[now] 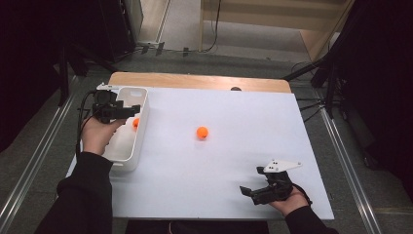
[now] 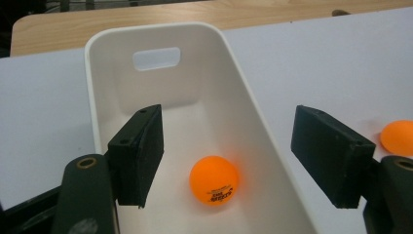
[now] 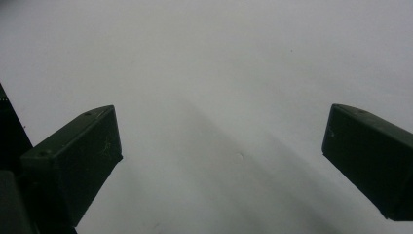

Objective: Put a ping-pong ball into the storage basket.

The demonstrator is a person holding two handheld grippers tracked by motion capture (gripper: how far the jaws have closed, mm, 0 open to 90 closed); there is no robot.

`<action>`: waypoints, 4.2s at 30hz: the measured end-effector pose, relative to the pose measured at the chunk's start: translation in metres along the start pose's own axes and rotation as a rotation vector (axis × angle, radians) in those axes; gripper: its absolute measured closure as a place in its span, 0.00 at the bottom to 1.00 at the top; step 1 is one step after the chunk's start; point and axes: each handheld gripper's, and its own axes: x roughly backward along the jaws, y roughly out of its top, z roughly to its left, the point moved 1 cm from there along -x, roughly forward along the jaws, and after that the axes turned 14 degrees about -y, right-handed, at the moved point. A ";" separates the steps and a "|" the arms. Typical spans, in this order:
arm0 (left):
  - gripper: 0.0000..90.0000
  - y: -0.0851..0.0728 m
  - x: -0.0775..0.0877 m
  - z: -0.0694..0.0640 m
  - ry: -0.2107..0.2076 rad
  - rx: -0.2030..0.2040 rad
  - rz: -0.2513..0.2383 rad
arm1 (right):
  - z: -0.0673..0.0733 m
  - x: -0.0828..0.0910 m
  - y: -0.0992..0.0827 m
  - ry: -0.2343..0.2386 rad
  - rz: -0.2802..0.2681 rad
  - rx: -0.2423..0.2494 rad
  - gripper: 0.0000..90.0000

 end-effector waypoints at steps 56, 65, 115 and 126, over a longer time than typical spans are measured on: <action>0.29 0.007 -0.010 -0.087 -0.378 -0.251 0.063 | -0.001 0.002 0.000 0.020 -0.019 0.002 0.00; 0.29 0.004 -0.017 -0.094 -0.390 -0.262 0.060 | -0.001 0.002 0.000 0.020 -0.021 -0.001 0.00; 0.29 -0.021 -0.063 -0.126 -0.332 -0.241 0.001 | -0.001 0.003 -0.001 -0.005 -0.015 -0.008 0.00; 0.29 -0.022 -0.073 -0.129 -0.331 -0.235 -0.020 | -0.002 0.003 0.000 -0.006 -0.023 -0.008 0.00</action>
